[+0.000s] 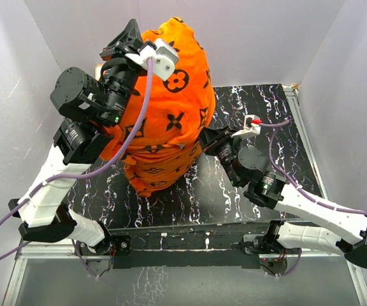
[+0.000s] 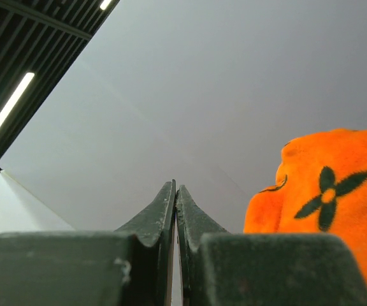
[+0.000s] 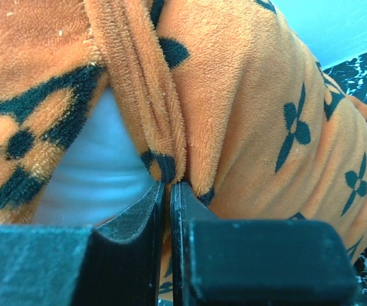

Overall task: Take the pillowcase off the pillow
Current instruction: Remove the pillow from the pillowcase.

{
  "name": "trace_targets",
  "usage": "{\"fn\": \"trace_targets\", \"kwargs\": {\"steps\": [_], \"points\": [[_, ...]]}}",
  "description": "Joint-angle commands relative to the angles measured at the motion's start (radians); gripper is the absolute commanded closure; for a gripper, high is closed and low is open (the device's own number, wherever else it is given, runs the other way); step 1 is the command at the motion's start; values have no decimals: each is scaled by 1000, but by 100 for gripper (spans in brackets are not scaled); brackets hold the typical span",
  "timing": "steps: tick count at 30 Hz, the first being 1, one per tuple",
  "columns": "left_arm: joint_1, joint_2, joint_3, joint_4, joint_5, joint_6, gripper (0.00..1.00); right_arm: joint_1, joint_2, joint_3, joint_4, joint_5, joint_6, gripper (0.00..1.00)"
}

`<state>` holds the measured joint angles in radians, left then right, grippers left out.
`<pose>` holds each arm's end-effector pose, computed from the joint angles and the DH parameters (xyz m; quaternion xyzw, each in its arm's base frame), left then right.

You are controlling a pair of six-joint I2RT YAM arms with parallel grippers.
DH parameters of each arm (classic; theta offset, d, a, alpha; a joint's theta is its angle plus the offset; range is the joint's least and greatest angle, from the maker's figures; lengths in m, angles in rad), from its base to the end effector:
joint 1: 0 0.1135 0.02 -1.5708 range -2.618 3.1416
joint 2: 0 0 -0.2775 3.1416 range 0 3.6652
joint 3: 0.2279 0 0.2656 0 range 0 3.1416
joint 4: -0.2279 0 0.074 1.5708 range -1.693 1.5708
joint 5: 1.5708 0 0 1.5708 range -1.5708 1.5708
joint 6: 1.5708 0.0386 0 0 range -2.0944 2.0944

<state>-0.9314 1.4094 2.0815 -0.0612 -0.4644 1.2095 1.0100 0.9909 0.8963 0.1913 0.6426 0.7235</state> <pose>0.1508 -0.1738 0.6577 0.2963 0.3947 0.2249 0.8402 0.1449 0.1872 0.3911 0.1404 0.6646 0.3981 0.6166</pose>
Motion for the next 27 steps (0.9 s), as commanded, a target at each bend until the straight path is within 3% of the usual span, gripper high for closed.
{"fn": "trace_targets", "kwargs": {"steps": [1, 3, 5, 6, 7, 8, 9, 13, 16, 20, 24, 27], "points": [[1, 31, 70, -19, 7, -120, 100, 1, -22, -31, -52, 67, -61, 92], [2, 28, 78, -62, 59, -161, 100, 2, -27, -46, -50, 78, -56, 92], [1, 16, 104, -248, 177, -235, 100, 2, -24, -46, -34, 57, -63, 92], [0, -1, 100, -388, 259, -281, 92, 2, -15, -34, -24, 45, -67, 92], [0, -16, 85, -446, 330, -320, 61, 2, -1, -19, -11, 38, -75, 92], [0, -21, 81, -591, 411, -352, 15, 2, 18, 3, 9, 16, -85, 92], [0, -13, 100, -696, 483, -378, 4, 2, 38, 23, 38, -6, -94, 92], [0, 39, 204, -856, 656, -564, 3, 2, 129, 129, 113, -103, -114, 92], [0, 78, 255, -919, 676, -557, 3, 2, 177, 183, 121, -120, -107, 92], [0, 40, 165, -908, 670, -550, 3, 2, 216, 205, 120, -112, -98, 92], [0, -34, -51, -836, 482, -499, 3, 2, 221, 194, 120, -96, -85, 92], [-1, -142, -243, -680, 319, -427, 5, 2, 227, 190, 120, -87, -84, 92]]}}
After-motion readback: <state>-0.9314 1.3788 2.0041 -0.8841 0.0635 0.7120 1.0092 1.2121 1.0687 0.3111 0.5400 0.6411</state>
